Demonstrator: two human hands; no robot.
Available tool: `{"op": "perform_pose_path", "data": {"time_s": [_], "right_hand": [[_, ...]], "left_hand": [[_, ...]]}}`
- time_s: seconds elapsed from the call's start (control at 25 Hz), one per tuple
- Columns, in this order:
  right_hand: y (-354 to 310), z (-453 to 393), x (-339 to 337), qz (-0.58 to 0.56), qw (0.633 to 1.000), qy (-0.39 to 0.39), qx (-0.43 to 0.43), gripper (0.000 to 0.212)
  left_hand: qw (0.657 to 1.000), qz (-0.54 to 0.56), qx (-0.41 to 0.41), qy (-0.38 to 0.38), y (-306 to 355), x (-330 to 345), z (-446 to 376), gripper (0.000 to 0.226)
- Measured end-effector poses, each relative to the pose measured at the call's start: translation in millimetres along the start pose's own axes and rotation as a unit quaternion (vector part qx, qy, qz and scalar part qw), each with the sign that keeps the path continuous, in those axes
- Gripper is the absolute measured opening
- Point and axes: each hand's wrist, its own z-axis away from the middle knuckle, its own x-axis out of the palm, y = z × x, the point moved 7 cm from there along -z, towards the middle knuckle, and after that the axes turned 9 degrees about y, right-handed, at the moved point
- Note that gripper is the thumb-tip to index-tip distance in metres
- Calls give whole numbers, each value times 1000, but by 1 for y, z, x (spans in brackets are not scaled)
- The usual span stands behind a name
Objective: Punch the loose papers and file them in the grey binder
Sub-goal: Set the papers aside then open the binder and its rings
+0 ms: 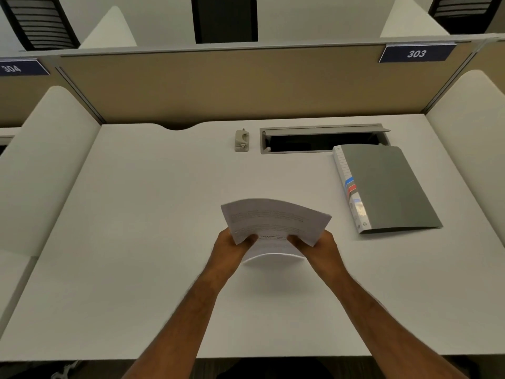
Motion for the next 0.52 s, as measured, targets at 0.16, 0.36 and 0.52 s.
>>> {"op": "perform_pose_path", "data": {"time_s": [0.16,0.36,0.52], "right_hand": [[-6,2,9,-4,1000,-5,10,30],[-7,10,37,-20,999,-18,29,34],[4,19,72,-36,997,-33,58,46]], "left_hand": [[999,35,-16,15,-3,-11,0,29],[998,35,-42,19,-24,-37,0,33],[998,20,-53,42,-44,-67,-3,35]]}}
